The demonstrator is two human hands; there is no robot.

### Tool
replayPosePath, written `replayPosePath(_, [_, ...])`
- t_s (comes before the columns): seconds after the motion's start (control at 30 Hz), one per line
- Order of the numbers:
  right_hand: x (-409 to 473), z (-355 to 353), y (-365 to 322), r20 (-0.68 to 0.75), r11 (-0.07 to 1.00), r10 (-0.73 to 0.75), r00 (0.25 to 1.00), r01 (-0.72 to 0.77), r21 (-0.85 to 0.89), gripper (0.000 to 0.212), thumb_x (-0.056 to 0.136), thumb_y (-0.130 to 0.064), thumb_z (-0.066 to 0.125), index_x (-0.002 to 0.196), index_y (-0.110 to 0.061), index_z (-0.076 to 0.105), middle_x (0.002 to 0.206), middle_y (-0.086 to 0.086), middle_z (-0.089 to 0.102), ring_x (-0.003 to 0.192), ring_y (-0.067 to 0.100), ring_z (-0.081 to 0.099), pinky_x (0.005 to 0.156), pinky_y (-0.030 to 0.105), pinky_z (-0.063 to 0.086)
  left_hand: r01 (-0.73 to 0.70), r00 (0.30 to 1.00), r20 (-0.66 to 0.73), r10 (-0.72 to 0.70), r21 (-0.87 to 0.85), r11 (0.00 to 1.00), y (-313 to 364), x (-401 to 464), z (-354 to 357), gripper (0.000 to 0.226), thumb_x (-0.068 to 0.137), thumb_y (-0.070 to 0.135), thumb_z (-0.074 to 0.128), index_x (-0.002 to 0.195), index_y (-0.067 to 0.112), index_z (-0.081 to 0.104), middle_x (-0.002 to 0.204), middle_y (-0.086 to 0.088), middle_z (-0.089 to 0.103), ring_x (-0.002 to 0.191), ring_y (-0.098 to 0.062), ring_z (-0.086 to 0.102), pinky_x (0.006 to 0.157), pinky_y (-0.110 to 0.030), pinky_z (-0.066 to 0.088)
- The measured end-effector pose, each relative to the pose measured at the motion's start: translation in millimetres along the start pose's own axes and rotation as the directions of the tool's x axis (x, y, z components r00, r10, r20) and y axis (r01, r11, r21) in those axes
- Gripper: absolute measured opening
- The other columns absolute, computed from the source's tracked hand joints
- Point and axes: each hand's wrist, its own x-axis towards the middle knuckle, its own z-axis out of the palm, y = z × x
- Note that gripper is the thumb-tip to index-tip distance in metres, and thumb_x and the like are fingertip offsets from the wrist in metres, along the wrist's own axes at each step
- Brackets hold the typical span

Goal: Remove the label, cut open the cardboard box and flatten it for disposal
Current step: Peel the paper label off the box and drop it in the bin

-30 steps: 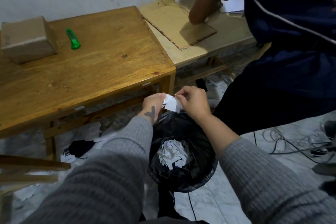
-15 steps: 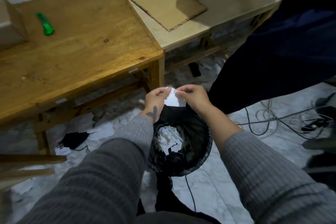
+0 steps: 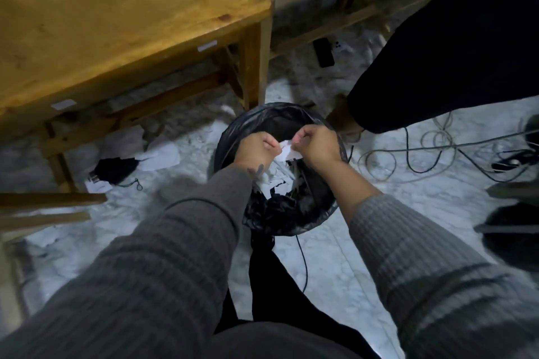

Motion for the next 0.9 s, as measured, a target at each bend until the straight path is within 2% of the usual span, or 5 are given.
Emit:
replayPosePath(0.23, [25, 46, 50, 0.081, 0.969, 0.045, 0.996, -0.064, 0.24, 0.032, 0.071, 0.005, 0.072, 0.07, -0.024, 0.06, 0.066, -0.005, 0.054, 0.062, 0.01, 0.049, 0.066, 0.022, 0.045, -0.071, 0.994, 0.078, 0.071, 0.003, 0.997, -52, 30, 35, 0.047, 0.089, 0.017, 0.065, 0.133, 0.015, 0.048, 0.121, -0.006, 0.054, 0.108, -0.02, 0.053, 0.093, -0.029, 0.042])
replayPosePath(0.37, [33, 57, 72, 0.127, 0.925, 0.15, 0.981, -0.184, 0.333, 0.034, 0.071, 0.007, 0.072, 0.074, -0.024, 0.059, 0.068, -0.001, 0.056, 0.064, 0.014, 0.055, 0.069, 0.026, 0.051, -0.023, 0.997, 0.068, 0.022, 0.02, 1.0, -64, 39, 42, 0.014, 0.079, 0.031, 0.067, 0.091, 0.025, 0.066, 0.09, 0.001, 0.068, 0.092, -0.023, 0.065, 0.08, -0.033, 0.051])
replayPosePath(0.57, [38, 62, 83, 0.048, 0.987, 0.094, 0.994, -0.1, 0.126, 0.026, 0.073, 0.005, 0.062, 0.076, -0.02, 0.065, 0.065, -0.009, 0.057, 0.06, 0.005, 0.051, 0.062, 0.015, 0.043, 0.033, 0.997, 0.061, -0.043, 0.152, 0.988, -65, 47, 49, 0.012, 0.08, 0.033, 0.069, 0.09, 0.034, 0.061, 0.094, 0.009, 0.063, 0.1, -0.021, 0.061, 0.092, -0.033, 0.046])
replayPosePath(0.77, [45, 66, 79, 0.225, 0.983, 0.146, 0.963, -0.116, -0.141, 0.056, 0.079, -0.01, 0.058, 0.129, -0.036, 0.055, 0.131, 0.005, 0.059, 0.121, 0.021, 0.055, 0.099, 0.026, 0.043, 0.021, 0.984, 0.157, -0.083, 0.358, 0.934, -61, 46, 42, 0.059, 0.082, 0.038, 0.07, 0.137, 0.027, 0.048, 0.144, 0.005, 0.041, 0.135, -0.022, 0.029, 0.11, -0.039, 0.03])
replayPosePath(0.9, [41, 58, 57, -0.003, 0.987, 0.09, 0.996, -0.09, -0.13, 0.052, 0.084, -0.009, 0.047, 0.133, -0.026, 0.051, 0.11, 0.003, 0.071, 0.113, 0.024, 0.059, 0.1, 0.038, 0.043, -0.017, 0.988, 0.15, -0.036, 0.34, 0.94, -60, 44, 36, 0.047, 0.086, 0.033, 0.067, 0.131, 0.027, 0.054, 0.14, -0.001, 0.046, 0.132, -0.024, 0.032, 0.109, -0.036, 0.03])
